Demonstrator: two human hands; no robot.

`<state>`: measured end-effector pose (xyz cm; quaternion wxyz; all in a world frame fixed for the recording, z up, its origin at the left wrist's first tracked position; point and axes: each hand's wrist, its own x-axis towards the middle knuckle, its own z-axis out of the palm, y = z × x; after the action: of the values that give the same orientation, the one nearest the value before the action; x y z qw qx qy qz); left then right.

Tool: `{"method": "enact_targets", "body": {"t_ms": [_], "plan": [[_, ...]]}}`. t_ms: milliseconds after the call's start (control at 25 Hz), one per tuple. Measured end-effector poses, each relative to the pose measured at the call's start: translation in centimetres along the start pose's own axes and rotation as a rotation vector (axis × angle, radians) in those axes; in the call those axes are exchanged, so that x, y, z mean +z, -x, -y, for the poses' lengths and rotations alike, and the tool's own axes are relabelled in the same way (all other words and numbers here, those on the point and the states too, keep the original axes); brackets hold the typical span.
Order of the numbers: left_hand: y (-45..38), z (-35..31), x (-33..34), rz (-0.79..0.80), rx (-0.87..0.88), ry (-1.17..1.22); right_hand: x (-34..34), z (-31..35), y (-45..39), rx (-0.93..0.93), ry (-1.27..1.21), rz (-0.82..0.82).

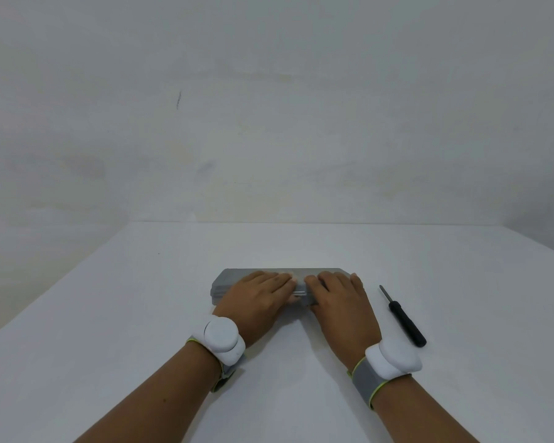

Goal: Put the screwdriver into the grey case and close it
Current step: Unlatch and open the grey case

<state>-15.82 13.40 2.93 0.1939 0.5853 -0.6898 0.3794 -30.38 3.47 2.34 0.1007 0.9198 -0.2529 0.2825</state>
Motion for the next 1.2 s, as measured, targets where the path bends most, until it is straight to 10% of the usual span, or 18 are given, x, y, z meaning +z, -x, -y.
{"method": "enact_targets", "body": {"t_ms": [840,1200], "plan": [[-2.3,0.3,-2.5,0.055,-0.23,0.196,0.8,-0.9,2.4,0.07,0.029,-0.206],[-4.1,1.3,-2.7,0.082,-0.293,0.153,1.0,-0.1,2.6,0.064,-0.092,0.076]]}}
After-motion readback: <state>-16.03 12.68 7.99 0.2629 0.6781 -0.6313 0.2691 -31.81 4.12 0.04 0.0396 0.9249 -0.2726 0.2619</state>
